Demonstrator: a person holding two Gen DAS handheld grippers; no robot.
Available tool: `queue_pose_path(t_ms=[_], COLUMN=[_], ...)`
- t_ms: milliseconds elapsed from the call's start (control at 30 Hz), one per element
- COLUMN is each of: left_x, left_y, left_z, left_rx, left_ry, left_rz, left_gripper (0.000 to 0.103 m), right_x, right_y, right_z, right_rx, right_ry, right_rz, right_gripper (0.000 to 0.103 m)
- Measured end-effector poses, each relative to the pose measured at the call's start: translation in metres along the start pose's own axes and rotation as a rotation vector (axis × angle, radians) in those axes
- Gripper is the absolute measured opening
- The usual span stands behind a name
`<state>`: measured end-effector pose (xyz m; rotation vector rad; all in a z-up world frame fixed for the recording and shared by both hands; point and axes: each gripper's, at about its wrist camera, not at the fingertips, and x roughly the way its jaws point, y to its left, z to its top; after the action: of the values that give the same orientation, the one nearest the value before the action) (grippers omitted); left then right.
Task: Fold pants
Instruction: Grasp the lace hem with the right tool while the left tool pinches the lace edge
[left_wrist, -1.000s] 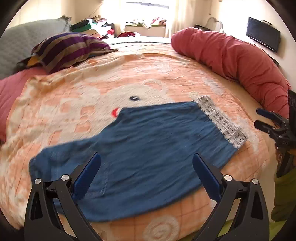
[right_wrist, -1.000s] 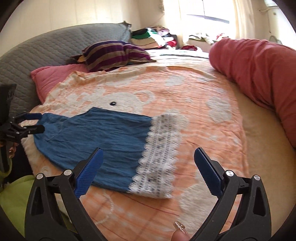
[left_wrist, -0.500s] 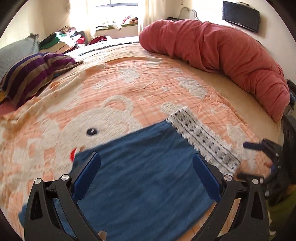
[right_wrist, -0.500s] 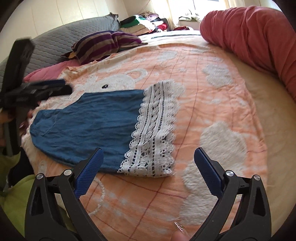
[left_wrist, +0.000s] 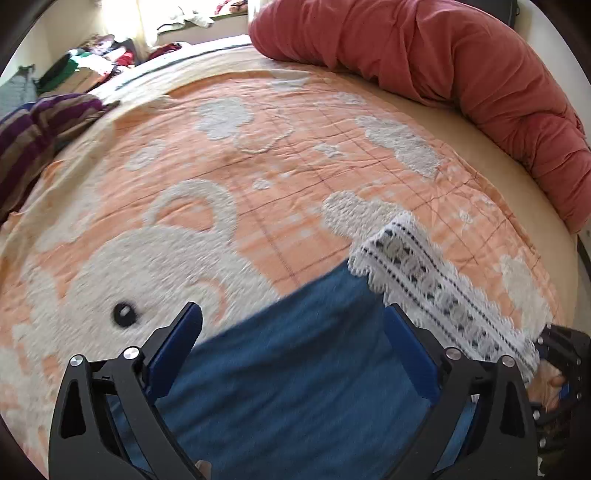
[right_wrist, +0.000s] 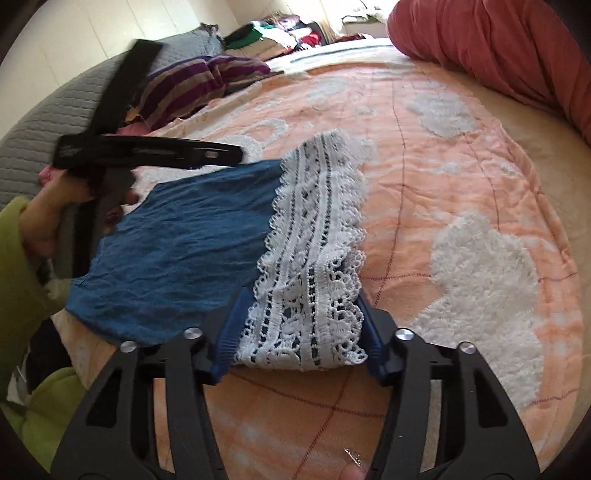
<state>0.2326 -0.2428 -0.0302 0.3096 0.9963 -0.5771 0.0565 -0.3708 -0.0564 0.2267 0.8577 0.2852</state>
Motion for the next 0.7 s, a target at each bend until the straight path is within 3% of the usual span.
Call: queue_pose_path(t_ms=[33,67,100,333,500,633,700], left_x=[0.005,0.012,0.017,0.044,0.057,0.054,0.052], left_y=[0.0,0.001,0.001,-0.012,-0.011,-0.017,-0.025], left_z=[0.003,0.006,0.008,0.014,0.011,0.007,0.008], left_rx=[-0.001,-0.008,-0.015,0.057,0.029,0.033,0.042], left_ry=[0.006,0.02,0.025,0.045,0.059,0.055,0.066], left_rz=[-0.019,-0.052,-0.072,-0.196,-0.243,-0.295,-0.267], left_gripper=[0.094,0.079,0.073,0.071,0.069,0.033,0.027], right_x=[0.002,0.004,0.006,0.015,0.016,0.017,0.017], right_y=[-0.001,-0.003,-0.006,-0.004,-0.003,-0.003,0.0], right_z=[0.0,-0.001,-0.001,0.002,0.003,0.005,0.006], right_rx=[-0.001,0.009,0.023,0.036,0.032,0.027,0.015], right_ry=[0.004,0.011,0.015,0.002,-0.011,-0.011,-0.009], right_rz=[-0.002,-0.003,0.003,0.014,0.018,0.04,0.07], right_gripper=[0.046,0.046,0.046,0.052,0.043,0.03,0.026])
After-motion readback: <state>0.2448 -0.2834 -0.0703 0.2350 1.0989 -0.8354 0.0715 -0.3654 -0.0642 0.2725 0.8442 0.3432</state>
